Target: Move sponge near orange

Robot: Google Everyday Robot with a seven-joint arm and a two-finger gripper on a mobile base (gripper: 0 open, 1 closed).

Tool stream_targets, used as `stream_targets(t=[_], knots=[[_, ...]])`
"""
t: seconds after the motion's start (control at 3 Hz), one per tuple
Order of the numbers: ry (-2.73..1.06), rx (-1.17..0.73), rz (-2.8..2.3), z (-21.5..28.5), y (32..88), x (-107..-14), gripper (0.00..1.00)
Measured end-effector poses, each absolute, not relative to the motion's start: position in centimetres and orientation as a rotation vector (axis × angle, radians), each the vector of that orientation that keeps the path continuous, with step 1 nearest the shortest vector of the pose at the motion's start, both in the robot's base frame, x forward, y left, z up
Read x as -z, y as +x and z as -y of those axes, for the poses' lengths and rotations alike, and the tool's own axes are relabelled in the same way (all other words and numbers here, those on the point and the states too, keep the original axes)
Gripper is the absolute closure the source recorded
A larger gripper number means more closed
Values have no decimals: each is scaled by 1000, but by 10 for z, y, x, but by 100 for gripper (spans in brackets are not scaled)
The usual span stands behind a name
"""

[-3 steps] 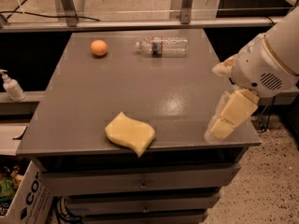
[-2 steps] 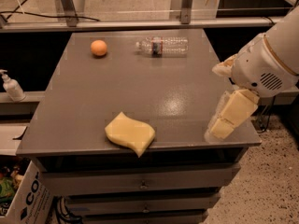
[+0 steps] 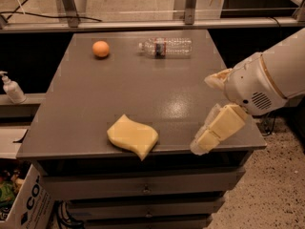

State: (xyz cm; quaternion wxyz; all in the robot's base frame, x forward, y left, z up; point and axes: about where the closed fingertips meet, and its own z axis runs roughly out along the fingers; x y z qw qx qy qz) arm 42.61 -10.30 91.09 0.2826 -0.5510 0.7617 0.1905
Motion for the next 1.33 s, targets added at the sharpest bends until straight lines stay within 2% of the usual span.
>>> stream_targets(t=[0.33,1.0,1.33], knots=[[-1472,-537,-2002,88,423,-906,0],[-1515,-574,-1906,5,419,-842,0],[-1515,-574,-1906,5,419,-842,0]])
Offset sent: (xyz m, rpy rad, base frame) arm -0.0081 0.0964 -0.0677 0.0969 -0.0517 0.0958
